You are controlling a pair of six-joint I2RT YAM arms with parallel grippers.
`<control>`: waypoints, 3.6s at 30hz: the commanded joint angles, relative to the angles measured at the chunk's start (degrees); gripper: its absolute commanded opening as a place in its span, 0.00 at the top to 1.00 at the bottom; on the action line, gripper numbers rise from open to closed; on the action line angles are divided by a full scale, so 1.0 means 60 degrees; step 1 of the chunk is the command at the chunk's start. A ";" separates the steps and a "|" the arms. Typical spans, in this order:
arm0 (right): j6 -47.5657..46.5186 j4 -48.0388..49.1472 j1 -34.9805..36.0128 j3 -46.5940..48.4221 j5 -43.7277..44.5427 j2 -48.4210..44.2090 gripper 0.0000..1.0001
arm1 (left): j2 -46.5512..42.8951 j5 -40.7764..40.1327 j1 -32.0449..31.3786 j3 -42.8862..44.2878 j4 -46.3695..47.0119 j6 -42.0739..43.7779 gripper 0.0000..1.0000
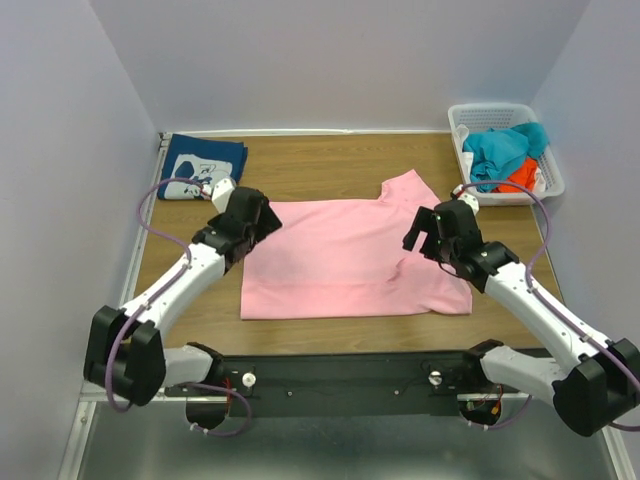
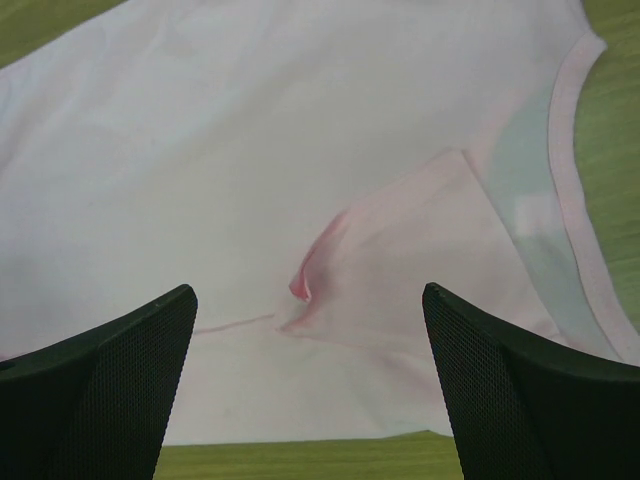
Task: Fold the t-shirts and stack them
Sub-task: Fold the tshirt
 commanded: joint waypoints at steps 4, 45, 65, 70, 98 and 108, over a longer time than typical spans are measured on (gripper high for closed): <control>0.0115 -0.0103 0.0046 0.0612 0.1365 0.0713 0.00 | 0.2415 -0.0220 0.1839 0.2219 0.0975 0.1827 0.02; -0.0193 0.0087 0.0031 -0.0061 0.2098 0.0846 0.00 | 0.8208 0.1203 0.2809 0.5783 0.0651 0.2591 0.61; 0.0189 0.0277 -0.0494 0.3552 0.3039 0.4689 0.00 | 0.7388 0.1702 0.2809 0.5065 0.1545 0.3133 1.00; -0.0500 0.0336 -0.0935 0.6712 0.2772 0.7521 0.00 | 0.7270 0.1819 0.2809 0.4874 0.1779 0.3148 1.00; -0.3255 0.0556 -0.1946 1.1806 0.2493 1.3577 0.21 | 0.6889 0.1996 0.2809 0.4566 0.2072 0.3265 1.00; -0.3137 0.0629 -0.1946 1.1086 0.2713 1.2917 0.69 | 0.6728 0.2010 0.2794 0.4435 0.2073 0.3207 1.00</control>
